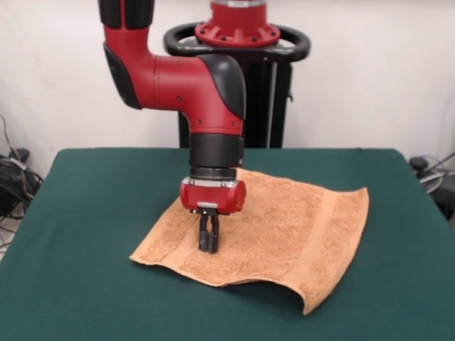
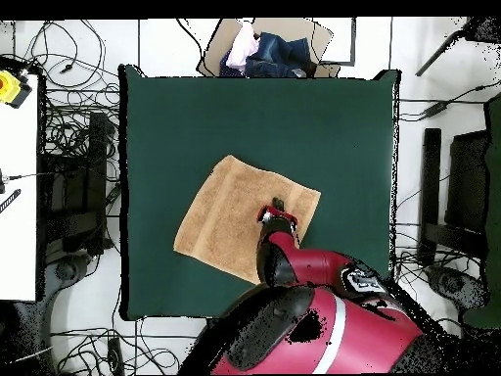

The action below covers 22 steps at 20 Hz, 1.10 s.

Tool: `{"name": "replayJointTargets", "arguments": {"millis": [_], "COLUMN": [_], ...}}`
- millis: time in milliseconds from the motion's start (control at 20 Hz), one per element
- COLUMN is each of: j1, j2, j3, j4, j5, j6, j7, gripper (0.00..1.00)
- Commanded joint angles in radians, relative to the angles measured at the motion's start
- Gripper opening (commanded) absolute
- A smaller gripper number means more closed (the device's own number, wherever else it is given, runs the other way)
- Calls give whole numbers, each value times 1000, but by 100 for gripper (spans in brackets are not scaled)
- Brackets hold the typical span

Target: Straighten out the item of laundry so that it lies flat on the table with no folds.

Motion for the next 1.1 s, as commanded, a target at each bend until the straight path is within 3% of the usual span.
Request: {"name": "replayJointTargets", "arguments": {"millis": [50,750,1000,1100], "j1": [-69,-199,-209,-223], "j2": [122,44,11,-45], "j3": [-175,-67,-49,-3], "j4": [-268,-302,-250,-188], "j5": [108,-77,-99,-104], "j6": [117,300,346,412], "j7": [-13,-41,-11,-11], "gripper": [0,0,0,0]}}
